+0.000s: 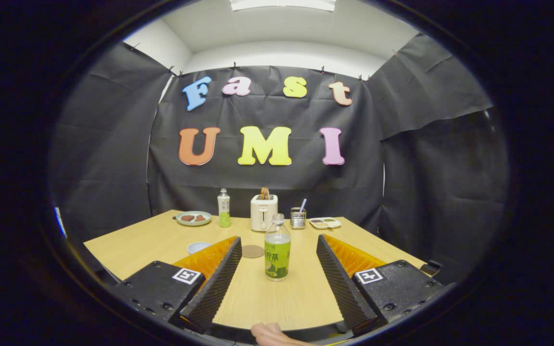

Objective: Take the bottle from table, then pour the juice into the cup, finally place the bottle on the coaster

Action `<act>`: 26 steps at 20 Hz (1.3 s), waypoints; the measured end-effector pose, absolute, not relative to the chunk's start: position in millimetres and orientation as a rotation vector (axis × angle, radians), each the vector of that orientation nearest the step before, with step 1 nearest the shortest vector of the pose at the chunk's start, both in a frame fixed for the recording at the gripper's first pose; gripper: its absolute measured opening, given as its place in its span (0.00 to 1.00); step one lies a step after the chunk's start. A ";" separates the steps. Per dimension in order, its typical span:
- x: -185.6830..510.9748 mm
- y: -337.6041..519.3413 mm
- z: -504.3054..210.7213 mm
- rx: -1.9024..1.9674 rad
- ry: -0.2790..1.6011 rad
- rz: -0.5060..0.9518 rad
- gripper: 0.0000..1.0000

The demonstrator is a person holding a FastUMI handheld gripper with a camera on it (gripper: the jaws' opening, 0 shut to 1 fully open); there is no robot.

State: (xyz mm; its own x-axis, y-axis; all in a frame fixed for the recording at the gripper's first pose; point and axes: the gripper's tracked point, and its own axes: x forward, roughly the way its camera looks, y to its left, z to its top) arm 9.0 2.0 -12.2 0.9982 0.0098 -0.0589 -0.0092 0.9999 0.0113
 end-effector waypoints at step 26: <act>107.8 -6.9 -63.0 0.002 0.140 0.048 1.00</act>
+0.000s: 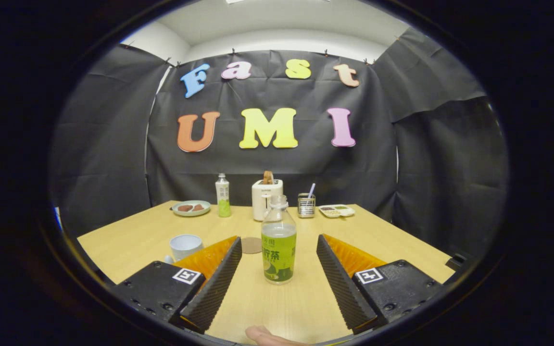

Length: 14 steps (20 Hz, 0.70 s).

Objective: Take the bottle from table, then pour the juice into the cup, finally place the bottle on the coaster

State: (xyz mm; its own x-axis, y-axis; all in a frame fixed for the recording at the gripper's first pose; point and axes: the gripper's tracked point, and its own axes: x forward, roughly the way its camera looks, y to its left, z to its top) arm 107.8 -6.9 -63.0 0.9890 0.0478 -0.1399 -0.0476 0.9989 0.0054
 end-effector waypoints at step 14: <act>217.0 6.4 -99.1 -0.009 0.193 0.096 1.00</act>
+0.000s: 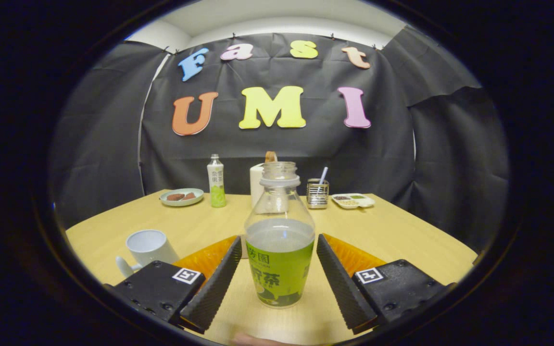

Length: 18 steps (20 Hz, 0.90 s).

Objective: Take the bottle from table, then pour the juice into the cup, finally place the bottle on the coaster

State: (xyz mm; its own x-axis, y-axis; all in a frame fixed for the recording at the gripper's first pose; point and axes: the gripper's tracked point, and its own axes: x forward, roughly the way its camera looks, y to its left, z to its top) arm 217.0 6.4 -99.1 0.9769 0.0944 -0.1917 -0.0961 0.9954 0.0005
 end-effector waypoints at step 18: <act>173.6 -35.1 9.3 -0.253 0.072 -0.034 0.81</act>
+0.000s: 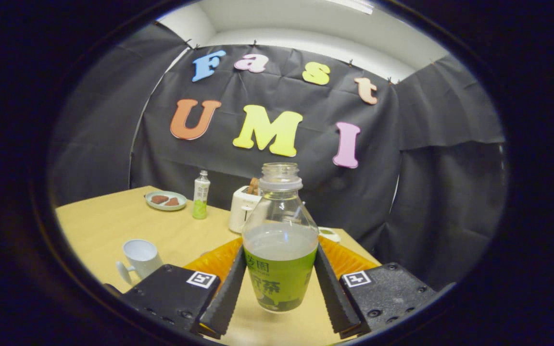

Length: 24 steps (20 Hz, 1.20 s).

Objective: Take the bottle from table, then pour the juice into the cup, finally place the bottle on the coaster

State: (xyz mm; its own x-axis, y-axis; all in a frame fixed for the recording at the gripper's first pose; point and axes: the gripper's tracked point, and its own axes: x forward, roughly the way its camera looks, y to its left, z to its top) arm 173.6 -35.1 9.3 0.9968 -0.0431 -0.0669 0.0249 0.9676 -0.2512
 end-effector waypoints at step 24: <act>213.3 46.2 -3.0 -1.219 0.134 -0.111 0.81</act>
